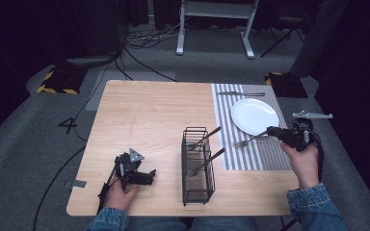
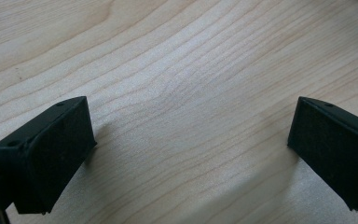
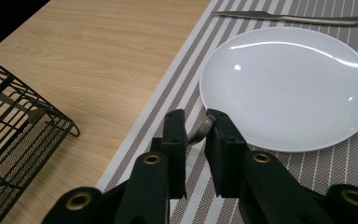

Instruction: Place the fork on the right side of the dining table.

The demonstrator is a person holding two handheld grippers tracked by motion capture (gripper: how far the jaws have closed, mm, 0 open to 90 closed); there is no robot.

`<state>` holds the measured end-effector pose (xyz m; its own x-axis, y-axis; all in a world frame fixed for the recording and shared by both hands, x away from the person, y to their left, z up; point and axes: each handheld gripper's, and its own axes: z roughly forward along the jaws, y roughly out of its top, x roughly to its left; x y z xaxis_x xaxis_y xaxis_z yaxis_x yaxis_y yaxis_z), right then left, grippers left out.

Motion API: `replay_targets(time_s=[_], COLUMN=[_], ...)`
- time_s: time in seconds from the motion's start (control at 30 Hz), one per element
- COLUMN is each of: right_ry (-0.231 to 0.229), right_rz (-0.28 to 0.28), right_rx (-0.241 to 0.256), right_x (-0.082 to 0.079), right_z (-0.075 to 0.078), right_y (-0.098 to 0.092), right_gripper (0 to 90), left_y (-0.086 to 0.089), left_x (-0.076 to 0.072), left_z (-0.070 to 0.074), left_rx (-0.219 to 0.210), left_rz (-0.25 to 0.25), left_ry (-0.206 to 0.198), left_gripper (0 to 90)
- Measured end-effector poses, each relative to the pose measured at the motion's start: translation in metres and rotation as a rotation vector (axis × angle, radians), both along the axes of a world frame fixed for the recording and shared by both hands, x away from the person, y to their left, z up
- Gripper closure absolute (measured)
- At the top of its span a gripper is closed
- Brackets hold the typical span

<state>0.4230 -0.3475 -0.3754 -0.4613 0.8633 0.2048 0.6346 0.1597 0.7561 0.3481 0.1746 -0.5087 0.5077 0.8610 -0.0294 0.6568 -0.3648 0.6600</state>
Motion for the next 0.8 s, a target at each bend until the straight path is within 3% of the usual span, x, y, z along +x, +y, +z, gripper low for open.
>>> replay_targets(time_s=[0.37, 0.6, 0.8], right_ry=[0.034, 0.085, 0.114], right_rz=[-0.028, -0.041, -0.059], right_rx=[0.016, 0.028, 0.017], right_x=[0.006, 0.012, 0.015], right_z=[-0.007, -0.012, -0.018], right_y=[-0.009, -0.016, -0.021], right_gripper=[66.4, 56.2, 52.7], left_y=[0.0, 0.0, 0.0], left_x=[0.0, 0.0, 0.0], left_z=[0.0, 0.0, 0.0], left_rx=[0.0, 0.0, 0.0], left_rz=[0.0, 0.0, 0.0], left_ry=[0.0, 0.0, 0.0], left_gripper=[0.4, 0.4, 0.4])
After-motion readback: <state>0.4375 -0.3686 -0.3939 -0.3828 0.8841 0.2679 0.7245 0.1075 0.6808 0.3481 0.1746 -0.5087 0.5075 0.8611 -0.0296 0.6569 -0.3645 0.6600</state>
